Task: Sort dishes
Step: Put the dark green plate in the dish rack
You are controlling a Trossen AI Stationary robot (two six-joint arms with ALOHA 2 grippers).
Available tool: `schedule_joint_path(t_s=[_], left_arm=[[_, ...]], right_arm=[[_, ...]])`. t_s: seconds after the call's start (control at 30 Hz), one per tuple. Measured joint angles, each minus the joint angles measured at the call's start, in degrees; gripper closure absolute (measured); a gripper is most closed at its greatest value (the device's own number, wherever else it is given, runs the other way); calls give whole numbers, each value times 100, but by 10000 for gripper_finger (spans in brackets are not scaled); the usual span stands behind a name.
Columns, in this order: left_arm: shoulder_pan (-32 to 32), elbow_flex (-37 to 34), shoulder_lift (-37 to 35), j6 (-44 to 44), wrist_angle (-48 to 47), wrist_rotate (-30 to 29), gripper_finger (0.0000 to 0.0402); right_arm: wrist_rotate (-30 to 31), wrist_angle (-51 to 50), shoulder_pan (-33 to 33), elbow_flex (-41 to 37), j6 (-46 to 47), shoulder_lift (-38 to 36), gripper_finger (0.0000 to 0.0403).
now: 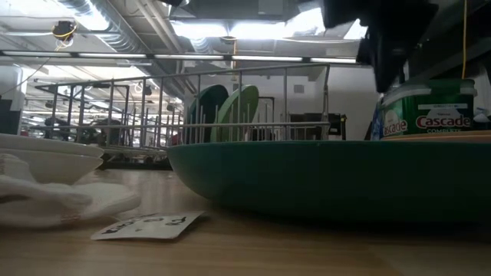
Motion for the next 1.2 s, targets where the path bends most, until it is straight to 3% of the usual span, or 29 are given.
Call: schedule_joint_path(t_s=[0.13,0.23,0.43,0.67,0.8,1.0,1.2], left_arm=[[0,0,0,-94,0,0,314],[0,0,0,-227,-2,0,314],[0,0,-2,-284,-2,0,314],[0,0,-2,-297,-2,0,314],[0,0,-2,-411,-2,0,314],[0,0,-2,-416,-4,0,314],[0,0,-2,-418,-4,2,314]], right_arm=[[-1008,-2,79,0,-20,201,329],[-1350,31,293,0,-260,286,329],[-1276,240,896,0,-654,321,329],[-266,620,1527,0,-921,321,329],[-42,690,1613,0,-839,323,329],[-156,1058,1602,0,-375,614,285],[-899,1166,1602,0,-767,1052,216]])
